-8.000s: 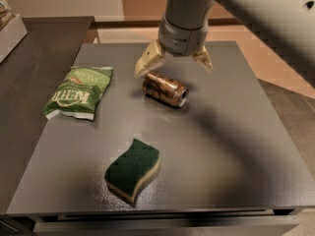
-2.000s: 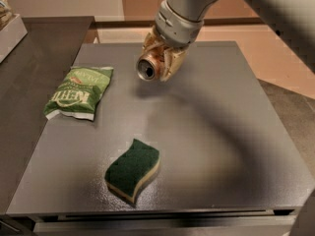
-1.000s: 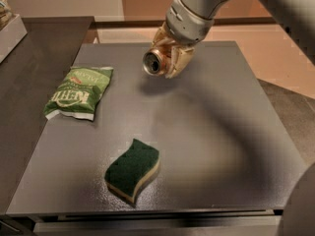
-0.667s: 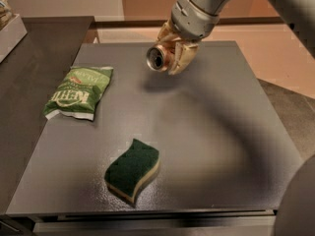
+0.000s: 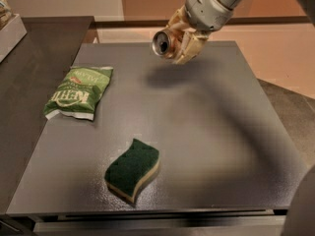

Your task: Place orange can upright

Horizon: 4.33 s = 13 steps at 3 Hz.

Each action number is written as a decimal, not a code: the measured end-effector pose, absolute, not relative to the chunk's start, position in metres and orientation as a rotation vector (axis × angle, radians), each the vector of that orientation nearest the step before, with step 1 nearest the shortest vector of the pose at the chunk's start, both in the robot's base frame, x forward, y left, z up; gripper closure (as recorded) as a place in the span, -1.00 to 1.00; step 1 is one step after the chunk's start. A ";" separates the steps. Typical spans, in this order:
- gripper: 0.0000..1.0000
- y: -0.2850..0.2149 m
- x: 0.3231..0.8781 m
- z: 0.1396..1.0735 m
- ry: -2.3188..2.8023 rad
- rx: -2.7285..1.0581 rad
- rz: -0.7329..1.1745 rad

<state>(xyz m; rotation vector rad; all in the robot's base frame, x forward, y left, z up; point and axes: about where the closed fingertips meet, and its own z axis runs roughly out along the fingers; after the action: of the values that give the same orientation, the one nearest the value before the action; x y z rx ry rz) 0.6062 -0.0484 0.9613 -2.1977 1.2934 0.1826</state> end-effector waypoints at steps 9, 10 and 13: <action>1.00 0.001 0.613 0.982 1.224 -1.219 0.931; 1.00 0.008 0.603 0.965 1.254 -1.226 1.015; 1.00 0.033 0.582 0.925 1.292 -1.255 1.178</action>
Offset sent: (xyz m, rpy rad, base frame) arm 0.0057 -0.0146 0.0328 0.5018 0.0653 -0.3142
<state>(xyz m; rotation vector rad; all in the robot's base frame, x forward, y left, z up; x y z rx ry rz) 0.5822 0.0331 0.9253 -1.2550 1.2916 1.1782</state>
